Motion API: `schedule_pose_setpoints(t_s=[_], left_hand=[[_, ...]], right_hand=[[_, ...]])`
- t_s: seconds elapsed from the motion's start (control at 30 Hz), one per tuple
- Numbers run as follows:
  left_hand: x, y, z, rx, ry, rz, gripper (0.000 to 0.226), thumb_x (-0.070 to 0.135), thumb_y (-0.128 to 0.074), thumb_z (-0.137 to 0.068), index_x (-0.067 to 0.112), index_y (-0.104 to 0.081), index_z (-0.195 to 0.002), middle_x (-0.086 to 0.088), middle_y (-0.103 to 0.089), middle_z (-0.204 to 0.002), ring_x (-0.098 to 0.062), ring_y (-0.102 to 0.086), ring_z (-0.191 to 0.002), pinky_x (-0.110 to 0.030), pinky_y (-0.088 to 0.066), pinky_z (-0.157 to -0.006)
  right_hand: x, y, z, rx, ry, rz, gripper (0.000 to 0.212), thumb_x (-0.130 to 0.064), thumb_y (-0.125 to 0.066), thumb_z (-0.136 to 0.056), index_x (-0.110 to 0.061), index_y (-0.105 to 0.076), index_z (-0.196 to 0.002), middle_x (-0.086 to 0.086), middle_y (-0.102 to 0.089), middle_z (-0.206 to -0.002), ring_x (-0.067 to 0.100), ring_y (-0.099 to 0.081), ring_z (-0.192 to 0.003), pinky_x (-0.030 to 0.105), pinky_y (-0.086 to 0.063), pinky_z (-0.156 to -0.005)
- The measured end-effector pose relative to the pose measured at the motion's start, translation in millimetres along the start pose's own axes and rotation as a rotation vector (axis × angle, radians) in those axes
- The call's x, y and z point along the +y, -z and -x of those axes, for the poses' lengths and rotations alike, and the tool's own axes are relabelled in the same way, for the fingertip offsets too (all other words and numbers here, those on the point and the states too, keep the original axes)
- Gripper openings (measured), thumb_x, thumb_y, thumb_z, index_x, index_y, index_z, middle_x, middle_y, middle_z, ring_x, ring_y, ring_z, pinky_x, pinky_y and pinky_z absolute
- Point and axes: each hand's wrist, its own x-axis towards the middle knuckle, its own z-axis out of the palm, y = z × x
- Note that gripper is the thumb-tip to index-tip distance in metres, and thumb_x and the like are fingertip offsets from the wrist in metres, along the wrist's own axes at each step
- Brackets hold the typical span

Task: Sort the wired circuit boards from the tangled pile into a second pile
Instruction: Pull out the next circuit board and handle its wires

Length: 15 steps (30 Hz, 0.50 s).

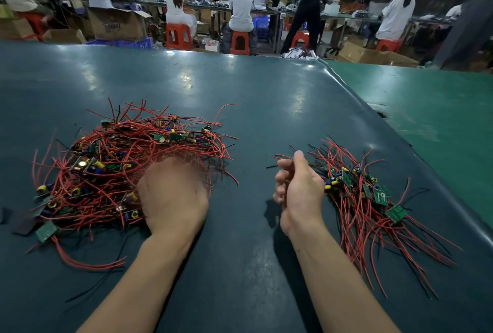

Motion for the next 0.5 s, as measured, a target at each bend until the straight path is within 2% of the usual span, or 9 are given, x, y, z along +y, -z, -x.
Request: schedule_pose_setpoints(t_s=[0.1,0.17,0.3,0.4,0.5], left_hand=[[-3.1,1.6,-3.5,0.021,-0.011,-0.022,0.021,0.029,-0.066,-0.086,0.019,-0.072,-0.104,-0.004,-0.068,-0.110,-0.031,-0.045,-0.116,-0.045,-0.032,-0.093],[-5.7,3.2,-6.2,0.050,0.002,0.035,0.015,0.024,-0.067,-0.087,0.018,-0.073,-0.100,-0.005,-0.070,-0.102,-0.032,-0.047,-0.111,-0.045,-0.034,-0.089],[-1.8,5.1,-5.5,0.131,0.030,0.101,0.026,0.021,-0.067,-0.086,0.013,-0.070,-0.110,-0.011,-0.062,-0.112,-0.036,-0.048,-0.109,-0.047,-0.037,-0.088],[-2.9,6.5,-5.7,0.214,0.079,0.054,0.027,0.022,-0.062,-0.089,0.012,-0.068,-0.114,-0.014,-0.061,-0.122,-0.037,-0.046,-0.116,-0.050,-0.034,-0.095],[-9.0,5.0,-8.5,0.170,0.112,-0.007,0.032,0.034,-0.057,-0.095,0.011,-0.071,-0.113,-0.014,-0.063,-0.124,-0.038,-0.049,-0.116,-0.049,-0.030,-0.101]], right_hand=[[-0.2,0.9,-1.0,-0.001,0.003,0.015,0.039,-0.034,-0.047,-0.102,-0.011,-0.059,-0.073,-0.004,-0.049,-0.045,0.007,-0.032,-0.032,0.015,-0.023,-0.034],[-0.5,1.9,-1.5,0.005,0.004,0.019,0.039,-0.033,-0.047,-0.102,-0.011,-0.060,-0.073,-0.004,-0.049,-0.044,0.008,-0.032,-0.032,0.015,-0.023,-0.034],[0.0,2.0,-0.7,0.001,0.007,0.041,0.039,-0.034,-0.048,-0.102,-0.010,-0.060,-0.073,-0.004,-0.050,-0.045,0.008,-0.033,-0.033,0.015,-0.024,-0.035],[-0.2,1.7,0.0,-0.003,0.001,0.054,0.039,-0.034,-0.048,-0.102,-0.011,-0.060,-0.073,-0.004,-0.050,-0.045,0.008,-0.033,-0.034,0.016,-0.024,-0.035],[0.0,1.8,0.0,-0.008,-0.003,0.053,0.039,-0.034,-0.048,-0.102,-0.010,-0.060,-0.073,-0.005,-0.050,-0.045,0.008,-0.033,-0.033,0.016,-0.024,-0.035]])
